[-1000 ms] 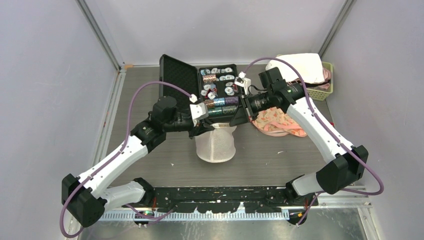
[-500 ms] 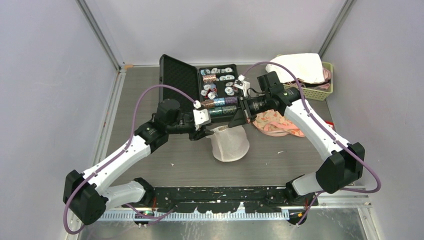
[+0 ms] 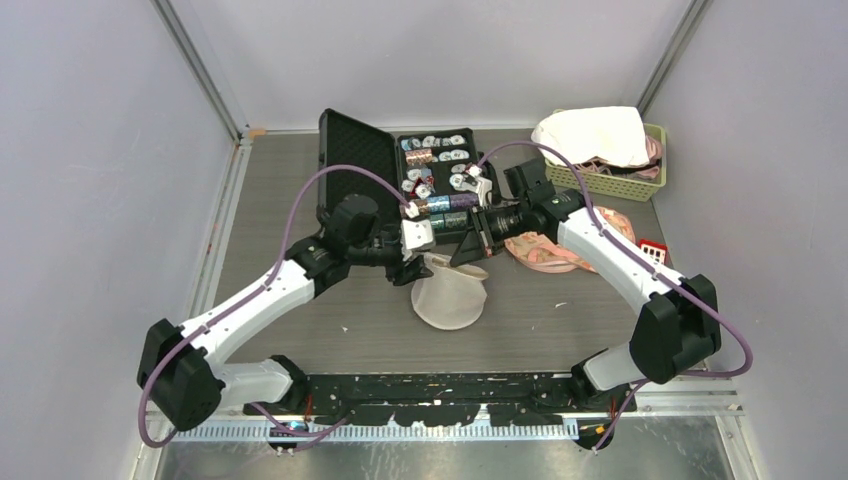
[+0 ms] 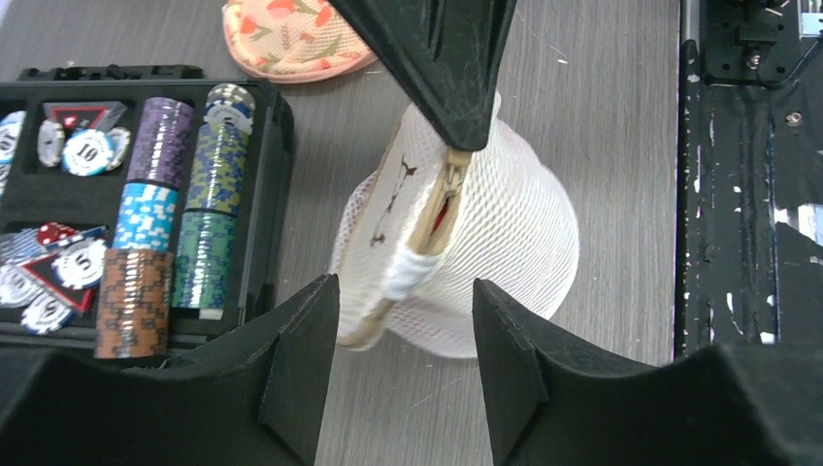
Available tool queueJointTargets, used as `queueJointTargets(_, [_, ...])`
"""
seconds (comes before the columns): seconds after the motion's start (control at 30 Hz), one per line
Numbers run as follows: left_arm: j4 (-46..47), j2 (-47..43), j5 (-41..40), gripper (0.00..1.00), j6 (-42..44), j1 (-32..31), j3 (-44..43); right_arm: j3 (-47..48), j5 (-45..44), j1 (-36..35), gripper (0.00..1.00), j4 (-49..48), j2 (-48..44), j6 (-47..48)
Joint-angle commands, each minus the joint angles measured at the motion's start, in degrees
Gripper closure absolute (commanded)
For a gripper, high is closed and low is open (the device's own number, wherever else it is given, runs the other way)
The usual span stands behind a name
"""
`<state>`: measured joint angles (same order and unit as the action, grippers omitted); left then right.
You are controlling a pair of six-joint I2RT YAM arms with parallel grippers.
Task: Unzip the laundry bag and remove the bra
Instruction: Unzip the laundry bag at the center of the board.
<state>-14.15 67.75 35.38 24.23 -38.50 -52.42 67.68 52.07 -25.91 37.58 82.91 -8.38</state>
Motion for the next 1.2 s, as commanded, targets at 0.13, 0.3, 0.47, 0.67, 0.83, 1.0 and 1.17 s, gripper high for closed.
queueJointTargets(0.13, [3.8, 7.1, -1.7, 0.58, -0.5, -4.3, -6.5, -1.2, 0.2, -0.6, 0.99, -4.8, -2.1, -1.2])
queueJointTargets(0.3, [2.6, 6.6, -2.7, 0.80, 1.4, -4.4, -5.6, -1.2, -0.1, -0.5, 0.99, -3.3, -3.0, 0.2])
queueJointTargets(0.47, [-0.1, 3.5, -5.0, 0.94, 4.4, -4.4, -2.3, -1.2, -0.4, 0.4, 0.99, -1.1, -3.7, 2.0])
queueJointTargets(0.67, [-2.4, 1.2, -7.2, 1.00, 5.9, -4.4, 0.4, -1.2, -1.2, 2.3, 0.99, 3.7, -4.0, 6.3])
queueJointTargets(0.83, [-1.9, 0.3, -9.6, 1.00, 4.2, -4.3, 1.8, -1.0, -2.1, 3.9, 0.99, 7.9, -3.8, 10.1])
queueJointTargets(1.0, [0.0, -0.1, -10.6, 1.00, 4.4, -4.3, 3.4, -1.0, -1.7, 4.7, 0.99, 9.0, -3.5, 11.5])
queueJointTargets(1.17, [-1.3, 0.5, -8.5, 0.71, 7.1, -8.7, -0.2, -1.1, 0.2, 3.1, 0.99, 4.8, -3.4, 8.4])
